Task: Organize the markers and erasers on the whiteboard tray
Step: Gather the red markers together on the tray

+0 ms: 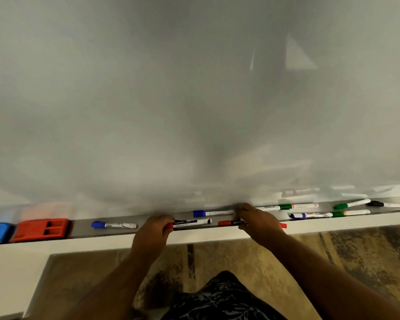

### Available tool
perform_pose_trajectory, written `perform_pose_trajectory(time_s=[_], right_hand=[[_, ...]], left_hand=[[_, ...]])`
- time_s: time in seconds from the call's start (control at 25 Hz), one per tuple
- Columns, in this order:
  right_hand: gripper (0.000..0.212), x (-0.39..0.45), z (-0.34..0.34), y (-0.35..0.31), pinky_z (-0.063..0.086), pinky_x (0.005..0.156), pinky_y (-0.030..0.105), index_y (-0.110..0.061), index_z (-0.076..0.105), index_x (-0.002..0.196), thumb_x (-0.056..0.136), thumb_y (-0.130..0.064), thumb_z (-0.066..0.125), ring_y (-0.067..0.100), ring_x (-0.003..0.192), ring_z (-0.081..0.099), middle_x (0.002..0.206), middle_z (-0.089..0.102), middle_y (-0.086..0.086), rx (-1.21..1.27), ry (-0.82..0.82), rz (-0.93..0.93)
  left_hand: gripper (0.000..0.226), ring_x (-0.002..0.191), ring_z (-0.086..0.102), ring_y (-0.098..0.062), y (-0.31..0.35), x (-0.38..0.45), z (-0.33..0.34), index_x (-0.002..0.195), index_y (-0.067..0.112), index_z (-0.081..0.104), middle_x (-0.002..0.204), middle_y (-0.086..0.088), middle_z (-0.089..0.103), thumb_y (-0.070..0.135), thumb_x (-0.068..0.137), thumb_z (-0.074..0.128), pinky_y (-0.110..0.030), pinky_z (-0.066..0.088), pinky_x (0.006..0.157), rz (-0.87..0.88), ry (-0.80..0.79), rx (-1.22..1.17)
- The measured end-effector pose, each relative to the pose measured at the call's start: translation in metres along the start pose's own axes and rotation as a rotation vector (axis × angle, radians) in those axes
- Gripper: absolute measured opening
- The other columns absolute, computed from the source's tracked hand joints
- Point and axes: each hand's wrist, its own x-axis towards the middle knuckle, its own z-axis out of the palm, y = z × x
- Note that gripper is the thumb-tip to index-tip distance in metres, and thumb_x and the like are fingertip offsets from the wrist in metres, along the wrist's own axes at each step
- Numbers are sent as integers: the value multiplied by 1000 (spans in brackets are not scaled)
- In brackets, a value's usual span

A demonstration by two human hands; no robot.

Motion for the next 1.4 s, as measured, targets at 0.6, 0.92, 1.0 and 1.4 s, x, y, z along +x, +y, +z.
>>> perform_pose_trajectory(time_s=[0.6,0.92,1.0,1.4], right_hand=[[23,-20,0,30,50,73,26,-41,70,99,89,-22,79,4,86,66,90,71,-20,626,254,44],[15,-28,-14,20,48,72,21,-37,72,106,93,-30,75,2,89,65,95,70,-20,616,266,13],[15,-24,-18,12,45,72,17,-34,72,106,93,-30,76,0,89,64,95,69,-20,605,274,9],[23,-6,-22,-46,42,75,10,-27,73,119,97,-23,71,1,88,62,99,66,-16,479,321,-138]], left_hand=[[6,84,53,-12,27,14,9,94,23,62,92,4,60,19,98,59,-29,49,75,75,-43,67],[6,89,57,-16,73,27,32,98,17,67,98,-2,65,16,97,61,-30,49,80,168,-62,-76],[7,90,58,-14,73,24,34,101,18,67,100,-1,65,18,98,61,-28,49,81,144,-50,-104],[16,99,55,-13,-18,4,-13,105,21,76,102,4,66,26,90,71,-27,47,86,115,118,61]])
